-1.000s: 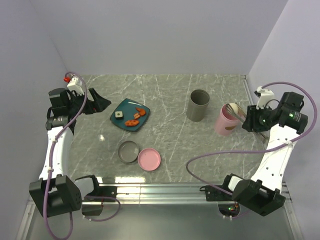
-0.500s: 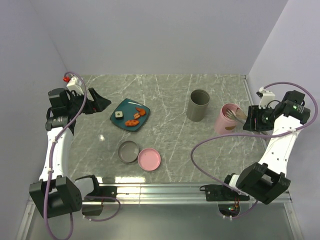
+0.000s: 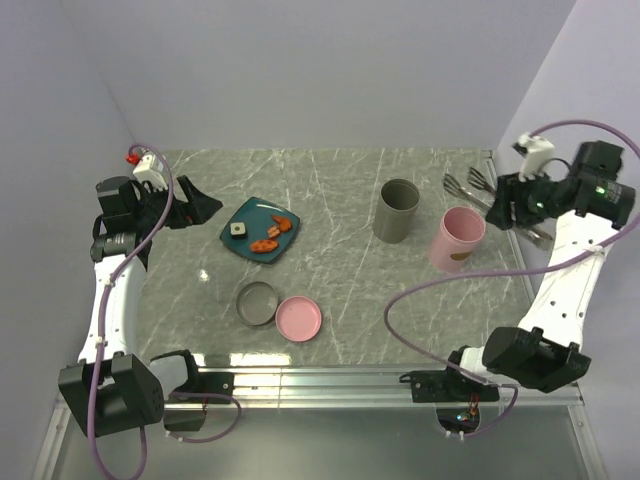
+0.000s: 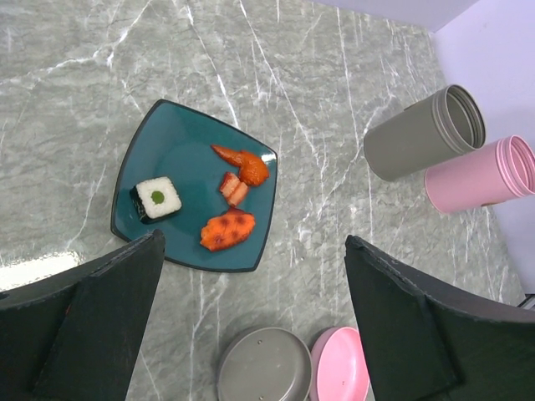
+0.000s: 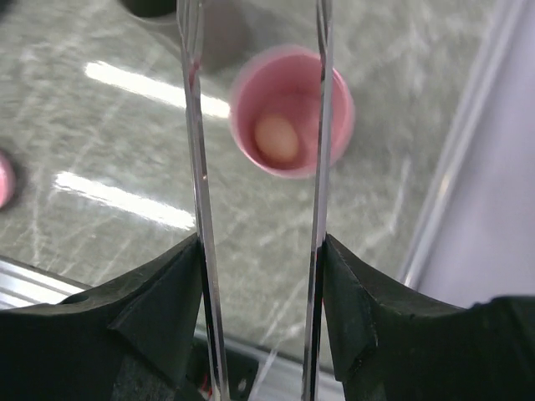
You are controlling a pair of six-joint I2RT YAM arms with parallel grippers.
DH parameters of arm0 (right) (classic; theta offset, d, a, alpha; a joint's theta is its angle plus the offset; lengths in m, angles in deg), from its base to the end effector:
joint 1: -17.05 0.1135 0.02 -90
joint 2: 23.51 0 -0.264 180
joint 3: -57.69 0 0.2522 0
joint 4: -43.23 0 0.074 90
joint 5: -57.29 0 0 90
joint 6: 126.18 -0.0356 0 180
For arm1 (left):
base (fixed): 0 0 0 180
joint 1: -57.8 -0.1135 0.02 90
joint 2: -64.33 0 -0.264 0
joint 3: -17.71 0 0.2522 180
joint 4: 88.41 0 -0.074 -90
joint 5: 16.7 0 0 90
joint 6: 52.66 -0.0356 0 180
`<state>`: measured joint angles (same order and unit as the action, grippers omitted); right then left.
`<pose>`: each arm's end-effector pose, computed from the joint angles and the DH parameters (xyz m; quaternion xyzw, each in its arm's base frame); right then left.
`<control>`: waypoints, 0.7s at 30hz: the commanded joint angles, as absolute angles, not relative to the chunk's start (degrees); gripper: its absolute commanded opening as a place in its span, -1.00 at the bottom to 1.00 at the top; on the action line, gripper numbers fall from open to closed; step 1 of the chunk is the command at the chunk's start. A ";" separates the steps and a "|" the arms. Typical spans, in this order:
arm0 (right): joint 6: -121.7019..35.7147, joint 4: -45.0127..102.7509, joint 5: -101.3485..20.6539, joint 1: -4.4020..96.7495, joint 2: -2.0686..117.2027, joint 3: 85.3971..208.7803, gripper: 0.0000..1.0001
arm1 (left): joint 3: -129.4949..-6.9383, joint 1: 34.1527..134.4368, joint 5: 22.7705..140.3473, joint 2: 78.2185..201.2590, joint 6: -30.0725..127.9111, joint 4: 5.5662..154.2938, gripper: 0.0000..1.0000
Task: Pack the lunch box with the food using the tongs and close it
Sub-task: Place the fake food in the packing box, then pick up the fake food from the plate.
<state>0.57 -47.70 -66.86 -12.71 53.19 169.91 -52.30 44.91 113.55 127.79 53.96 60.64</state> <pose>0.2037 -0.0935 0.4318 -0.1428 0.9057 0.0786 0.3914 0.2437 0.0322 0.3367 -0.0208 0.8107 -0.3056 0.4990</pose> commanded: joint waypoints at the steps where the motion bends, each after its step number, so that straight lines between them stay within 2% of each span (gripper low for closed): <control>1: -1.36 -50.53 -70.15 -2.17 53.04 173.76 0.24 | -53.17 45.14 114.69 126.91 53.16 61.04 0.94; 9: -13.58 -35.86 -66.81 24.12 58.65 174.37 0.22 | -56.95 44.88 116.36 127.79 51.50 56.83 0.99; 16: -13.51 -28.99 -64.53 38.04 68.75 177.27 0.22 | -59.85 41.10 123.65 130.51 51.32 53.48 0.99; 21: -5.96 -26.44 -64.17 45.08 76.31 182.26 0.21 | -59.68 39.25 126.91 131.65 50.96 53.65 0.99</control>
